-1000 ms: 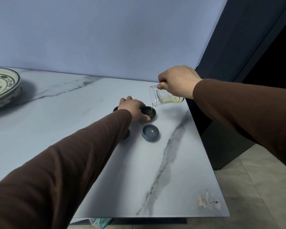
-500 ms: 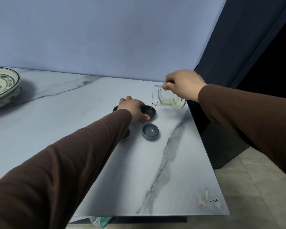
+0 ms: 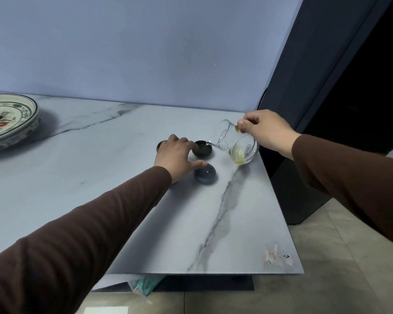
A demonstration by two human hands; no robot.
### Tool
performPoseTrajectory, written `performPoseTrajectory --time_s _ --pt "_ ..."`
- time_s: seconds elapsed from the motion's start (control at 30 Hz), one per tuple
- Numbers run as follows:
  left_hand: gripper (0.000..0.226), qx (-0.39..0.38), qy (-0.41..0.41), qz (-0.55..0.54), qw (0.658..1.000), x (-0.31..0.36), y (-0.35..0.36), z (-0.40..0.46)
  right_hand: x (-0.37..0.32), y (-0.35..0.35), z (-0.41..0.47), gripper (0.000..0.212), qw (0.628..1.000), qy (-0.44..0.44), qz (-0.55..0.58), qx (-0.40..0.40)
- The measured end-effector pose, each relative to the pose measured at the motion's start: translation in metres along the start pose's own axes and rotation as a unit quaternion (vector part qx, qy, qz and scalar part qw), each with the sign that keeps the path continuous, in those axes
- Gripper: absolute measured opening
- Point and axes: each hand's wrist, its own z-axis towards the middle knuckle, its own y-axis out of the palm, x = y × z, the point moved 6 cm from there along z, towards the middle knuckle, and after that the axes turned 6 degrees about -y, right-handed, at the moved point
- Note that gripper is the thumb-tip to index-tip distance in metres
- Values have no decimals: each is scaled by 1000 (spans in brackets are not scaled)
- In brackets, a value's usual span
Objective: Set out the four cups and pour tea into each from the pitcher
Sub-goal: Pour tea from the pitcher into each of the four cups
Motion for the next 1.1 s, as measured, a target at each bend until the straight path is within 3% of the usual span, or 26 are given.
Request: performPoseTrajectory --time_s 0.3,0.5,1.1 --pt "74 -70 -3 50 996 7 23 -24 -33 4 -18 23 984 -98 -147 -33" --pt "65 -74 -14 39 996 7 24 -24 -54 6 -23 26 965 -151 -212 -33" --pt "65 -82 -18 36 996 4 28 -18 -86 24 -41 25 894 -311 -321 -28"
